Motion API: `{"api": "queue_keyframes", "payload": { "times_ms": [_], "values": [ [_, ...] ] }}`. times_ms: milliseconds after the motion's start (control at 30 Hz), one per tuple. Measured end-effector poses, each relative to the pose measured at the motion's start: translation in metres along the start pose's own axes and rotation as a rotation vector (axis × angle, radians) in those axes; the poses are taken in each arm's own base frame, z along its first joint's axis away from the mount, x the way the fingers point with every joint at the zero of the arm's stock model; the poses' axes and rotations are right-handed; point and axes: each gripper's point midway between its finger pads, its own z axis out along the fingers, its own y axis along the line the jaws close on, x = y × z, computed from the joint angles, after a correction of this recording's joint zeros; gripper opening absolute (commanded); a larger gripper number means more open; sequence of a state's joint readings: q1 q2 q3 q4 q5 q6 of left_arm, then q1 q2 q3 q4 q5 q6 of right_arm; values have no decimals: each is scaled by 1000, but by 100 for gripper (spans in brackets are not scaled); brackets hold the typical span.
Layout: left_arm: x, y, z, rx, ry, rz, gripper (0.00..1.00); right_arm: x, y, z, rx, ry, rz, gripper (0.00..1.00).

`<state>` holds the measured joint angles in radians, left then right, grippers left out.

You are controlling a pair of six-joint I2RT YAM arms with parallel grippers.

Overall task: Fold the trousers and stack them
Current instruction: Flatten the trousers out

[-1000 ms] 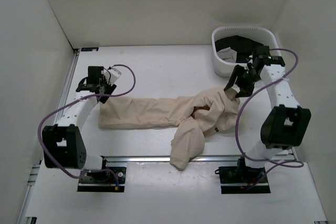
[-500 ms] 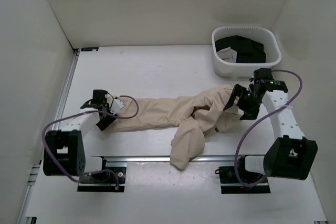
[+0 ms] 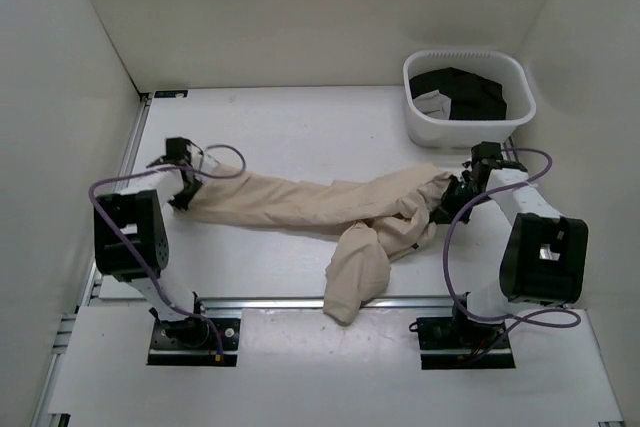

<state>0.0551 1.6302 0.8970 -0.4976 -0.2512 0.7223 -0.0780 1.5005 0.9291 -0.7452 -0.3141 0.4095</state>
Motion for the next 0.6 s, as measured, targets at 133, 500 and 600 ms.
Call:
{"api": "queue_keyframes", "payload": {
  "times_ms": [133, 500, 600],
  "values": [
    [-21, 103, 2, -128, -22, -211, 51, -22, 30, -29, -39, -72, -55, 0],
    [-143, 57, -137, -53, -400, -10, 100, -24, 95, -47, -118, -103, -177, 0],
    [-181, -61, -186, 163, -558, 240, 100, -25, 90, -39, -93, -86, -157, 0]
  ]
}}
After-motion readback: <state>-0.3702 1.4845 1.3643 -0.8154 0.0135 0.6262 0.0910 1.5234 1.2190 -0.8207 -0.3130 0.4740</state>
